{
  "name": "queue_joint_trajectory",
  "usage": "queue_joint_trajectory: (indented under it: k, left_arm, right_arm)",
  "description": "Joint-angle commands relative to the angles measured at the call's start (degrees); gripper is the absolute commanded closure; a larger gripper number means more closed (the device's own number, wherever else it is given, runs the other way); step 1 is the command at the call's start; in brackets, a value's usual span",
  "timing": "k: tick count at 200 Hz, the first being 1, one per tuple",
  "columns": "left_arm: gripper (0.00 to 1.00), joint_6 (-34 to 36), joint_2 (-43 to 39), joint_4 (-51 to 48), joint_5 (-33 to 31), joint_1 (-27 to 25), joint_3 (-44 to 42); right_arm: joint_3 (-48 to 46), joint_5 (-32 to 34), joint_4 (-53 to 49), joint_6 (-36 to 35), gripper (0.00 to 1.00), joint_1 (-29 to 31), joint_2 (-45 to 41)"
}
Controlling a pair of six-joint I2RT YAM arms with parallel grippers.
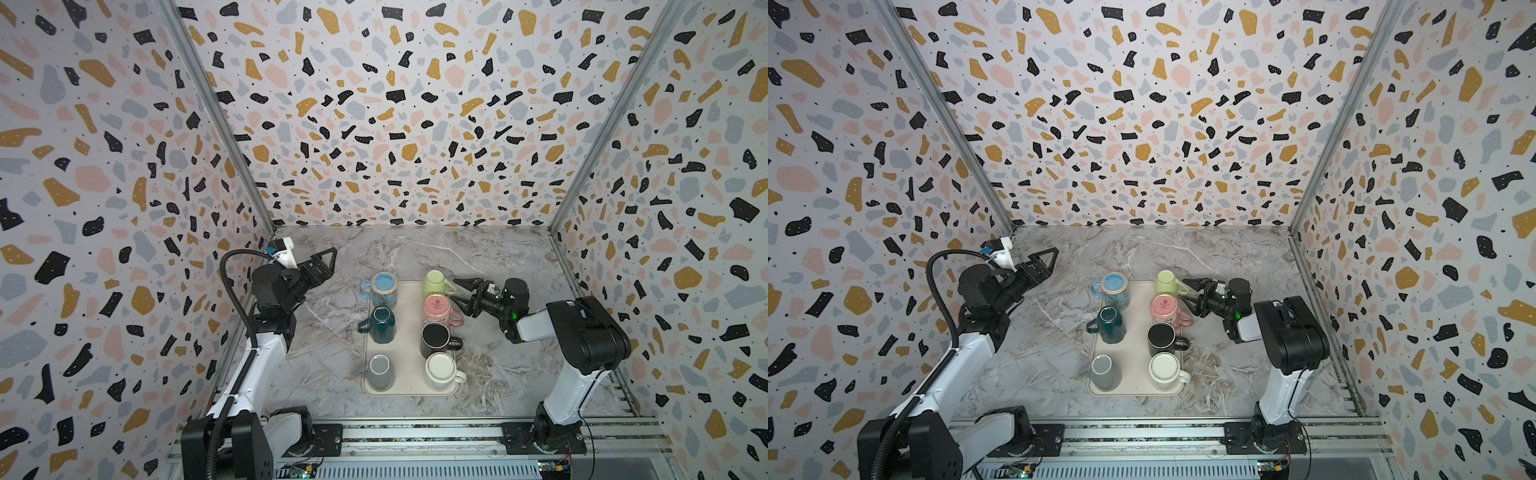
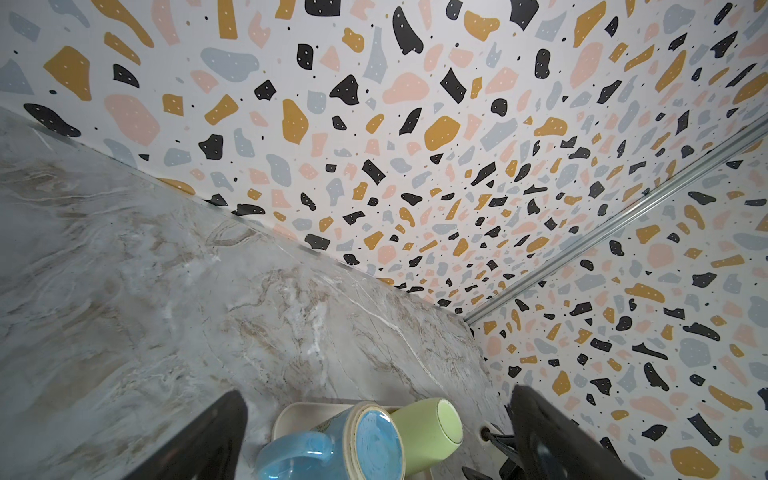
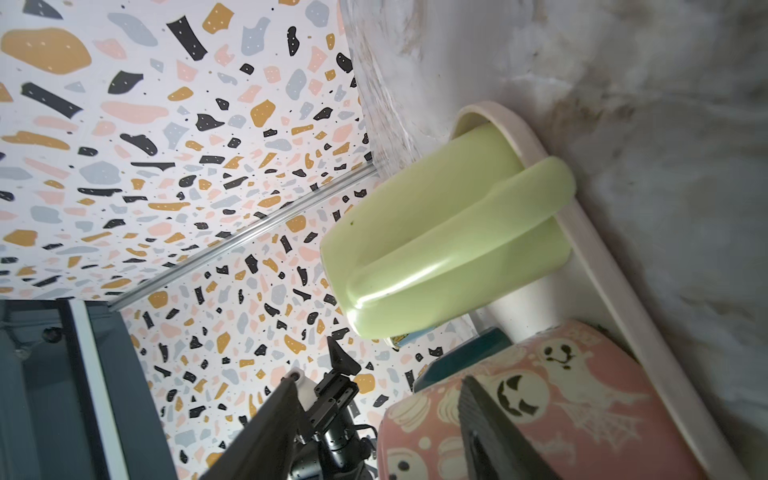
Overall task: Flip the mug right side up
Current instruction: 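Raise the left arm while the right gripper reaches toward the light green mug, then close the right gripper on the light green mug's handle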
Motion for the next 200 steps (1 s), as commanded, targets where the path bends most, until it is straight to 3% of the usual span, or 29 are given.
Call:
queue_joint_trajectory:
  k: [1,200]
  left_arm:
    - [0.00,-0.7,0.0,2.5,1.4,0.3,1.5]
    - [0.00,-1.7,-3.1,0.6,-0.4,0.3,2.0]
  right_arm:
    - [-0.5,3.2,12.5,7.5,0.41,0.5,2.2]
    - [3.8,13.1,22.8,12.4,0.49,2.7,14.1]
